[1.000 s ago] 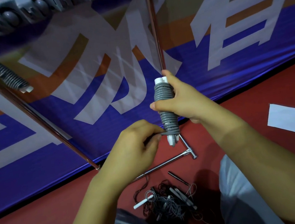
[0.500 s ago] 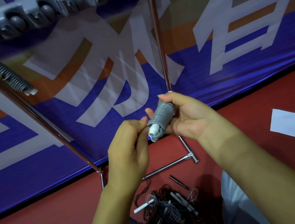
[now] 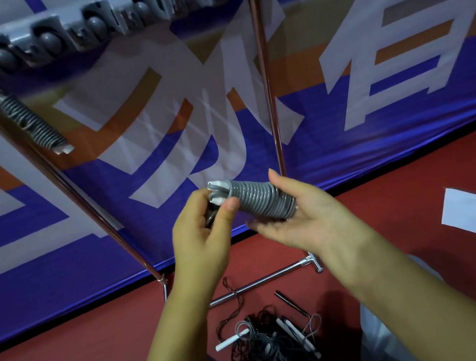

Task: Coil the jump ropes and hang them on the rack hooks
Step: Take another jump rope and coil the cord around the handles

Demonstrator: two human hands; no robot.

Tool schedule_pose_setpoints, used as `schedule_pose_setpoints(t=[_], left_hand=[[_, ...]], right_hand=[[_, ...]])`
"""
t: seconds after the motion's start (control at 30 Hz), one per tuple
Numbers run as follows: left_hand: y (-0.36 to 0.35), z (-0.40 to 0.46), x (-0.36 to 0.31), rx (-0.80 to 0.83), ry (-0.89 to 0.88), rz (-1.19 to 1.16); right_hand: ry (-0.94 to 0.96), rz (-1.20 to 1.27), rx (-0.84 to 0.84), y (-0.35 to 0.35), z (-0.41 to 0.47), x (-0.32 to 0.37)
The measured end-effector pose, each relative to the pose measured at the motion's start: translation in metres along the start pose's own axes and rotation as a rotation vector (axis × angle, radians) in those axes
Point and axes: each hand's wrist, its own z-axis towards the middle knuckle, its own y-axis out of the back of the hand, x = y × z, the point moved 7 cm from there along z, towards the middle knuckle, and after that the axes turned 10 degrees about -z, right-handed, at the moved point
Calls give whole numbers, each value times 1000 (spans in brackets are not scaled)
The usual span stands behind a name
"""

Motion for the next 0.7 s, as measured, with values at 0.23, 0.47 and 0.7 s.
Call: schedule_pose_setpoints(t=[0.23, 0.47, 0.7], left_hand=[[1, 4, -4, 265, 156, -45], [-13, 6, -20, 346, 250, -228], [2, 10, -15, 91, 279, -139]], right_hand=[[479, -1146, 84, 18, -21, 32], [351, -1002, 530, -22, -41, 9], [417, -853, 431, -20, -36, 9]])
